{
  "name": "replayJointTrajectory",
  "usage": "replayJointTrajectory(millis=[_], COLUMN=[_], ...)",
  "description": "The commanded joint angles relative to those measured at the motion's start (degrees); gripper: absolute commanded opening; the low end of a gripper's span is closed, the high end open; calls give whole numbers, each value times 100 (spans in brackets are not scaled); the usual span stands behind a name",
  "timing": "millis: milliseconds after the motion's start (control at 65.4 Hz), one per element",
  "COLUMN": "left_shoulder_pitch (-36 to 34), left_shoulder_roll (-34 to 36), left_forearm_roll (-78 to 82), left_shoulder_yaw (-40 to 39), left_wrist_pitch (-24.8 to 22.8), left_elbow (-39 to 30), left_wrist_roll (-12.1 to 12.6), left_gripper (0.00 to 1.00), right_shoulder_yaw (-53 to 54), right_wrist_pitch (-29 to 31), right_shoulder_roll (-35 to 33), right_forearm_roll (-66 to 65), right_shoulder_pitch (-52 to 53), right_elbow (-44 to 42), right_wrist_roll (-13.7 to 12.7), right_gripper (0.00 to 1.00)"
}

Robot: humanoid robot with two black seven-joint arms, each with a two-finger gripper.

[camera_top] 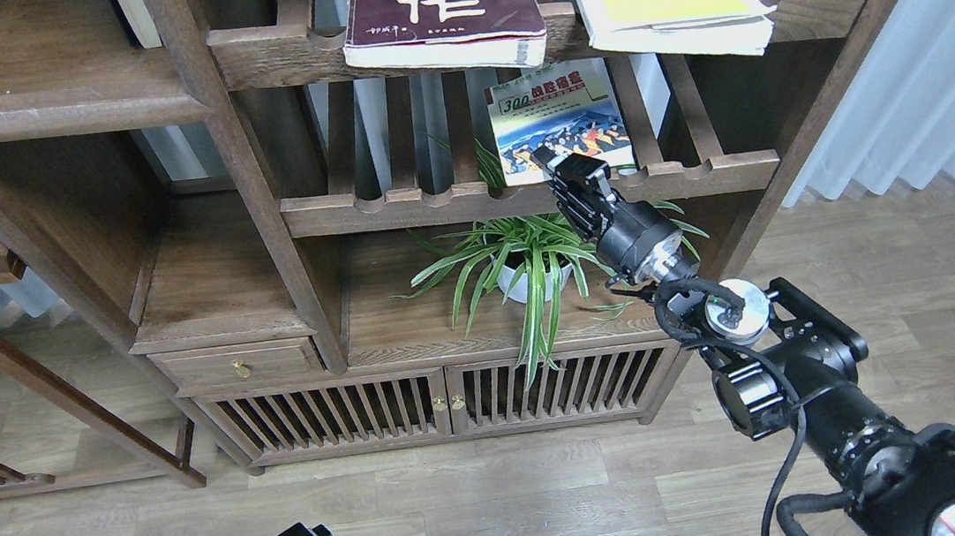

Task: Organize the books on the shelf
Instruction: 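Pull the blue book out and down toward the left gripper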

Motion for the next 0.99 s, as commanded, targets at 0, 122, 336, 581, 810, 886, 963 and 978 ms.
replayJointTrajectory(millis=[0, 122, 336, 581, 810, 886, 963, 978], left_shoulder_pitch=[-29, -73, -90, -108, -196, -257, -319, -319], left_shoulder_roll=[-4, -57, -189, -197, -408, -408, -408, -408], left_forearm_roll=[-8, -8, -193, -316, -272, -272, -281, -281], left_shoulder_yaw=[0, -9, -9, -9, 0, 0, -9, -9], left_wrist_pitch=[0, 0, 0, 0, 0, 0, 0, 0], left_elbow=[-29, -64, -539, -1523, -1699, -1717, -1778, -1787], left_wrist_roll=[1, 1, -34, -113, -96, -96, -114, -122], left_gripper=[100, 100, 100, 100, 100, 100, 100, 100], right_shoulder_yaw=[-2, -2, -28, -63, -344, -520, -678, -679], right_wrist_pitch=[0, 9, 313, 313, 313, 313, 313, 313], right_shoulder_roll=[-264, -598, -1196, -1460, -1389, -1311, -1161, -1152], right_forearm_roll=[139, 297, 526, 526, 499, 491, 473, 473], right_shoulder_pitch=[-487, -1068, -2131, -2966, -3327, -3327, -3327, -3327], right_elbow=[475, 1117, 2242, 2541, 2550, 2550, 2550, 2550], right_wrist_roll=[-206, -435, -795, -862, -862, -862, -862, -862], right_gripper=[5, 5, 5, 5, 5, 5, 5, 5])
